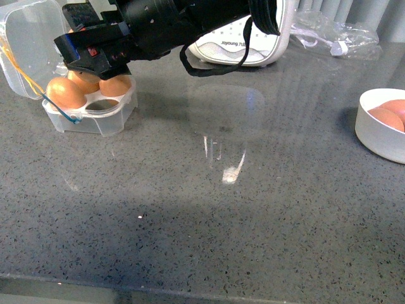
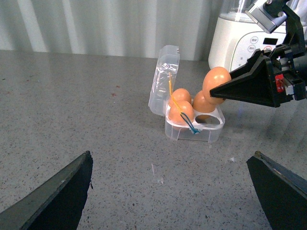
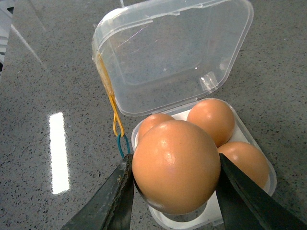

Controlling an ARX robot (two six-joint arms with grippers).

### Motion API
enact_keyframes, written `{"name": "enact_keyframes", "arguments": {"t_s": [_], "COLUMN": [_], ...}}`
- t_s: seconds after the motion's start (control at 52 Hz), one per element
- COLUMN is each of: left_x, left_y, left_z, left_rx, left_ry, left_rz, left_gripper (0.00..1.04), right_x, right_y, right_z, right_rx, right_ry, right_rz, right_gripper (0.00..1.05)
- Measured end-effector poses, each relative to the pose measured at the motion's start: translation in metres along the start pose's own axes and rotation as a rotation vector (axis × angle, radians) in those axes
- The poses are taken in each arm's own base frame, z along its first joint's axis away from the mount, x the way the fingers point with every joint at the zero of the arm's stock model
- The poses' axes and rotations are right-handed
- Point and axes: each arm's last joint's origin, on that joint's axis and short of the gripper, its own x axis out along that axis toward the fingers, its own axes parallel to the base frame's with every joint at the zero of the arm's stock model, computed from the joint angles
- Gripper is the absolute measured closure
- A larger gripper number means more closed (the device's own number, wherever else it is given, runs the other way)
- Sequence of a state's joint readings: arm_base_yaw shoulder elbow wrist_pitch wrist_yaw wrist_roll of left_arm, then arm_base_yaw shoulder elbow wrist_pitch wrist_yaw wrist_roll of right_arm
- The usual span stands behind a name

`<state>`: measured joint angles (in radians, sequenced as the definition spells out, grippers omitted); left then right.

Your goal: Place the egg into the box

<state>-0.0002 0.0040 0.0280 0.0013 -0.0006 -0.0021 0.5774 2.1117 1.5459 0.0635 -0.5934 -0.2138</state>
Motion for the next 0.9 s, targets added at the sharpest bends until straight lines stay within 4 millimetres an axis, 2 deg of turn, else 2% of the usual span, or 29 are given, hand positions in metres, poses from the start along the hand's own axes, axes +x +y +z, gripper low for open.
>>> {"name": "enact_keyframes", "arguments": {"t_s": [0.308,0.596,0.904], "left_x": [0.0,0.0,0.0], "left_y": [0.0,0.0,0.0], "left_z": [0.0,0.0,0.0], "left_rx": [0.0,0.0,0.0], "left_ry": [0.0,0.0,0.0], "left_rz": [0.0,0.0,0.0], "left_gripper": [0.07,0.07,0.07], "right_x": [0.006,0.012,0.014], "right_y": [0.007,0.013,0.005], "right_z": [-0.014,-0.015,-0.025], "right_rx": [0.006,-0.013,-0.003], "right_ry": [0.036,0.048,0.073], "right_rz": [0.018,0.004,-0.053], "right_gripper": [0.63,0.63,0.63]}}
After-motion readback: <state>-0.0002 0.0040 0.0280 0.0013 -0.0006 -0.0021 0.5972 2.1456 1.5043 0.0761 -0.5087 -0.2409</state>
